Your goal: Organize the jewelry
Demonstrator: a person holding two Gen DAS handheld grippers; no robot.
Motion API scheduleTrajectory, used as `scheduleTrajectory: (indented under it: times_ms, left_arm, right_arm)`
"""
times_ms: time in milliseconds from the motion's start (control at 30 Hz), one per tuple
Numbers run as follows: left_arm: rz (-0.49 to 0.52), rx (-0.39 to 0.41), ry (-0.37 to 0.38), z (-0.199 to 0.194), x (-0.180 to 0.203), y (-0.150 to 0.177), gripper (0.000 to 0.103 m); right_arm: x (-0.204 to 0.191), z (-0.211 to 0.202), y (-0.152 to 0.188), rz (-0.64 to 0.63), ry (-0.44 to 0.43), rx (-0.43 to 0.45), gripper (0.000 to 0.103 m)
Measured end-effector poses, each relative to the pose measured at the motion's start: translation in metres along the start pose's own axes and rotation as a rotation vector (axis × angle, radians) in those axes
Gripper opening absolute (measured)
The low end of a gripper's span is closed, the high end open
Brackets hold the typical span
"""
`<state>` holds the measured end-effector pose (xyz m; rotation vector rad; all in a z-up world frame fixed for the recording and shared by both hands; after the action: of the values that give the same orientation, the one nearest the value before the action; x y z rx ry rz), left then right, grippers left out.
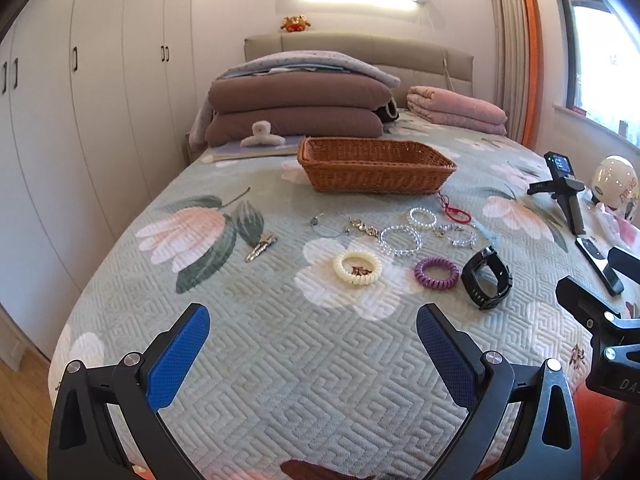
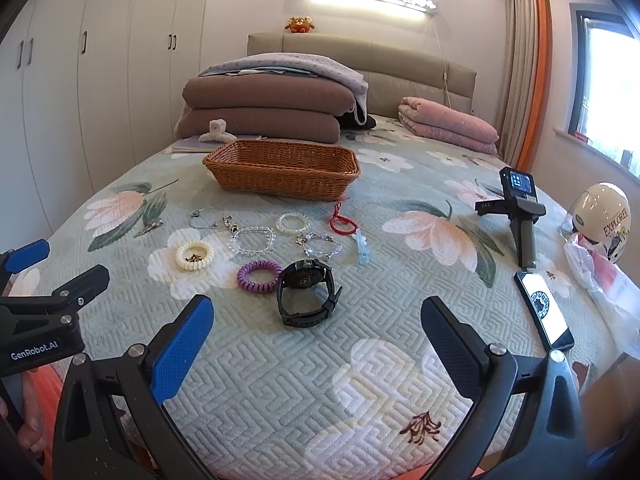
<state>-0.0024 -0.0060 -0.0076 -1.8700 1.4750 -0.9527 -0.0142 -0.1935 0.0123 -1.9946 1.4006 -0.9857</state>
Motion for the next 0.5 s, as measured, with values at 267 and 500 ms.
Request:
scheduleTrajectory:
  times_ms: [267, 500]
  left_arm:
    - [-0.011, -0.005, -0.001, 0.0, -0.0017, -0.0008, 0.103]
    - [-0.017, -0.01, -0.002, 0.0009, -0.0025, -0.0007, 0.103]
  right_arm:
    - [-0.0027, 0.0005, -0.0006, -0.01, 0.009, -0.001, 0.103]
    - [-0.0018, 0.0007, -0.0003, -0.009, 0.009, 0.0, 0.103]
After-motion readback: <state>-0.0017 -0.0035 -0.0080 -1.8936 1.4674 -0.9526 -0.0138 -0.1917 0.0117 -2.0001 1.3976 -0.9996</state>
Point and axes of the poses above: each gripper's, at about its wrist camera, not at the fingertips, and z roughly the way its jaws point, x to its right, y to its underside, the point moved 1 cm from there along z, roughly the way its jaws point, and after that the axes turned 14 degrees about -z, right-handed, at the moved point
